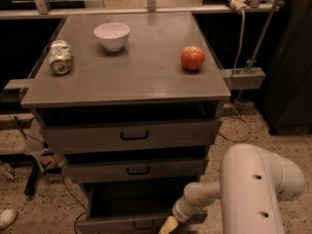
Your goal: Open bottom drawer
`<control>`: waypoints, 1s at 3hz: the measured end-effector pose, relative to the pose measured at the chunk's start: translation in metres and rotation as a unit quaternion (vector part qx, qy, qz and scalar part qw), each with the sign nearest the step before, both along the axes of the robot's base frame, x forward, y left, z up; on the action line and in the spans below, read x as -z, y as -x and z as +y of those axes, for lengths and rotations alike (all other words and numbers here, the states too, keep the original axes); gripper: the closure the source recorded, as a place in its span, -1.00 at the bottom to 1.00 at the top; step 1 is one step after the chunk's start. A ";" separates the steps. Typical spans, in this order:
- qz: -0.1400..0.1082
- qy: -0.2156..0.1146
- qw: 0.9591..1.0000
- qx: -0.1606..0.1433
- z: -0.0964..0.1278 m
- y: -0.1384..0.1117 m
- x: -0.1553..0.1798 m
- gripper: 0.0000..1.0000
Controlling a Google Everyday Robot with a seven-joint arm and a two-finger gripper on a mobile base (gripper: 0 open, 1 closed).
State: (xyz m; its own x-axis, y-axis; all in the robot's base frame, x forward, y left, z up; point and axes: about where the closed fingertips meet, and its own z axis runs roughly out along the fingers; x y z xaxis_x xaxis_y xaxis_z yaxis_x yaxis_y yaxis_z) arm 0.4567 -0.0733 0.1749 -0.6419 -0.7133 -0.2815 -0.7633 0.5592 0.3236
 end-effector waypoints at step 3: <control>0.032 -0.021 0.998 0.053 -0.043 0.085 -0.015 -1.00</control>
Offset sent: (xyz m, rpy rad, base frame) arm -0.1780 -0.0975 0.0474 0.1137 0.0500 -0.2109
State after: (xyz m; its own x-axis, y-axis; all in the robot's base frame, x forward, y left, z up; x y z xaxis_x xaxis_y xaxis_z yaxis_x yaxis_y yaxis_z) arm 0.3712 -0.1161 0.1904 -0.7302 -0.6297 -0.2652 -0.6781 0.6202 0.3943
